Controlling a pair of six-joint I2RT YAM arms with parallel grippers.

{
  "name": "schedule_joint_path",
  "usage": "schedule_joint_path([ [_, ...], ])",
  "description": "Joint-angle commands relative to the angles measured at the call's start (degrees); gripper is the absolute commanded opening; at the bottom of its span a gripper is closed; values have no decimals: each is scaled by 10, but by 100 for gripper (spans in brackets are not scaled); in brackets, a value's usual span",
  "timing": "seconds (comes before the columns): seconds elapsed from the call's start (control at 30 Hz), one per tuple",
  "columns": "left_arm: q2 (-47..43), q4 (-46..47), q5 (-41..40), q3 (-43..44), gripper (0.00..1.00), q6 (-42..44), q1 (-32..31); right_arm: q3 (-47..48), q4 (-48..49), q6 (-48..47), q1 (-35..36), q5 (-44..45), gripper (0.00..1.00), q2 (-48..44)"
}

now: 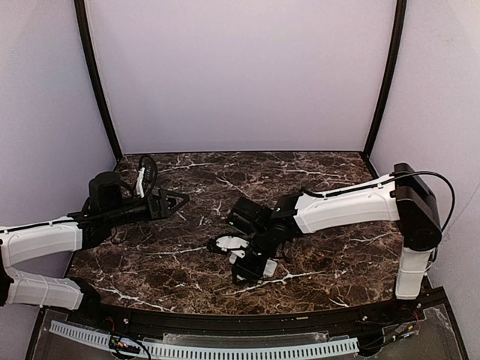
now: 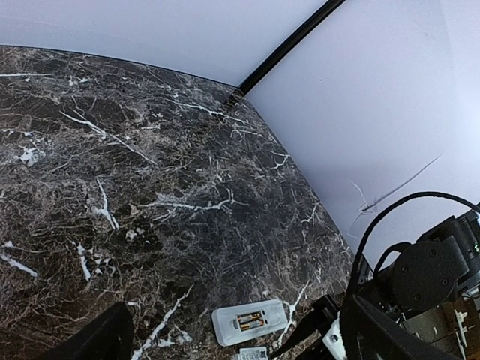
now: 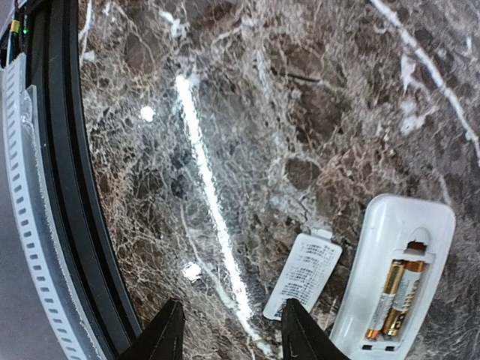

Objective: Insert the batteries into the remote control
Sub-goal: Pick up the battery cover at the center of the board.

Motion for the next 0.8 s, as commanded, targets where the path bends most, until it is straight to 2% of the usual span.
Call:
schedule_joint_path([
  [0.0, -9, -7, -2, -10, 99, 6, 2, 19, -27, 63, 4, 34, 44, 25],
  [0.77, -10, 3, 2, -12, 99, 2, 2, 92, -70, 90, 39, 131, 37, 115],
])
